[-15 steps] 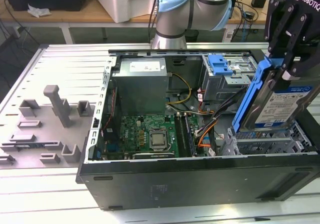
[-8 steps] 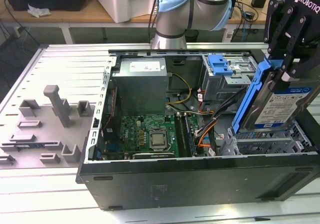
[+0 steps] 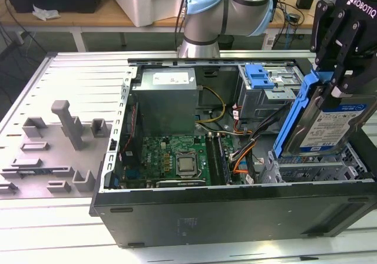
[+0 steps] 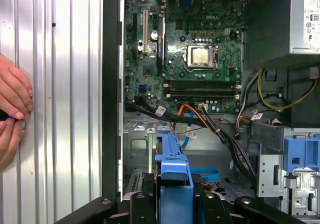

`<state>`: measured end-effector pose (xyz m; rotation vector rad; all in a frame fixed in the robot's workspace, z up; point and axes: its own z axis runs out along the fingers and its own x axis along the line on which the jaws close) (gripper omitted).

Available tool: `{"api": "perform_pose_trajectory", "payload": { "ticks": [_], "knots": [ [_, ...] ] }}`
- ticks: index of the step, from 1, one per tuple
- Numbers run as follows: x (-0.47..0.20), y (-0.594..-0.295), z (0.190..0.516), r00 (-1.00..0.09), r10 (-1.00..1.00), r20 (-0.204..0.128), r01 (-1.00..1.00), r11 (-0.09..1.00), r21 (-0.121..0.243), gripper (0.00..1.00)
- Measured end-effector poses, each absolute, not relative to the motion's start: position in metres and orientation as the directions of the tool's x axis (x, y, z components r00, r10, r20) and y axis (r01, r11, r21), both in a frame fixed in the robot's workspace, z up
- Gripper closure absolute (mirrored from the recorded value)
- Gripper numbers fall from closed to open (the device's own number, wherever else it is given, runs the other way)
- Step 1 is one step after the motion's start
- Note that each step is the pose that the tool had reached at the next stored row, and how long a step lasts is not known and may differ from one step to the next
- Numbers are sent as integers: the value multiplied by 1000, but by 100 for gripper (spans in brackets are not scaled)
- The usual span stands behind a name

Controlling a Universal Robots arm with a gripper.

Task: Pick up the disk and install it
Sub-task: 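Insert the disk into the insertion slot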

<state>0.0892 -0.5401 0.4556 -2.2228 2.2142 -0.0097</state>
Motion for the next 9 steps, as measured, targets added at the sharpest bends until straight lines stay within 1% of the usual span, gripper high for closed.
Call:
{"api": "perform_pose_trajectory", "payload": {
  "ticks": [9],
  "knots": [
    [89,-541,453,4,-1000,1,-1000,-4,-7,64]
  ]
}}
